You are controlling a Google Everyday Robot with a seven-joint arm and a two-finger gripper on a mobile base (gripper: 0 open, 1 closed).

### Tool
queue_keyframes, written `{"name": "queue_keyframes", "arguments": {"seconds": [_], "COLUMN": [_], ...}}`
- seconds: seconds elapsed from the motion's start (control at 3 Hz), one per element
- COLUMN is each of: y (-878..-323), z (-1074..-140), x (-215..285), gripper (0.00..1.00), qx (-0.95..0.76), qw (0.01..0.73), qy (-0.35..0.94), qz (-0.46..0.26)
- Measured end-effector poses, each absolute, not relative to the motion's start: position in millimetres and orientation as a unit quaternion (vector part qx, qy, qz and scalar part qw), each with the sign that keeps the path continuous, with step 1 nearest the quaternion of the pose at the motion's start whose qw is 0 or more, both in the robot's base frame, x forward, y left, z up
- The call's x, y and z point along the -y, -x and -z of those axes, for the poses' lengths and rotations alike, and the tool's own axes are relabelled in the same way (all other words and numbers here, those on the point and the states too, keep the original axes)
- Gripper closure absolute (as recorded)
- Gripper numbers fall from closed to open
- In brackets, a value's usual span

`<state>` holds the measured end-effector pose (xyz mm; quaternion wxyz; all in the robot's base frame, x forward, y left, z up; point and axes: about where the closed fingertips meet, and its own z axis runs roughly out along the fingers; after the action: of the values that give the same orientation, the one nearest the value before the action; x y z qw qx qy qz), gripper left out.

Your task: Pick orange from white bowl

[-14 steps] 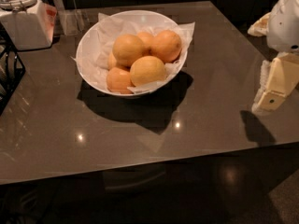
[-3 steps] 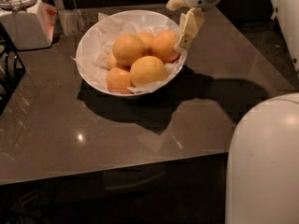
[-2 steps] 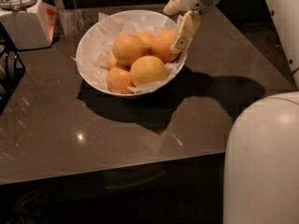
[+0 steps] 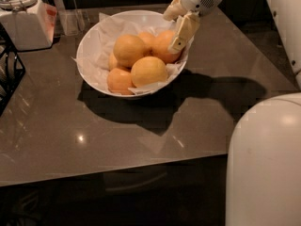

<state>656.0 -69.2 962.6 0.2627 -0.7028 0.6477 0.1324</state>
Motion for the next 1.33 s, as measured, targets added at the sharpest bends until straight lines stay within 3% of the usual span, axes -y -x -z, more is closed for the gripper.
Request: {"name": "queue_keyframes", "arguments": {"seconds": [0.33,1.0,1.33], "y": [-648.8,-637.5,-637.8], "z": [-968.0,-966.9,-960.3], "x": [69.7,71.8,70.4], "gripper": [0.4,0.32,0.34], "qx": [-0.652,-0.653,-0.649], "qw": [0.26,0.259,0.261], "qy": [0.7,0.695,0.693], "qz": [-0.129,-0.152,-0.173]}}
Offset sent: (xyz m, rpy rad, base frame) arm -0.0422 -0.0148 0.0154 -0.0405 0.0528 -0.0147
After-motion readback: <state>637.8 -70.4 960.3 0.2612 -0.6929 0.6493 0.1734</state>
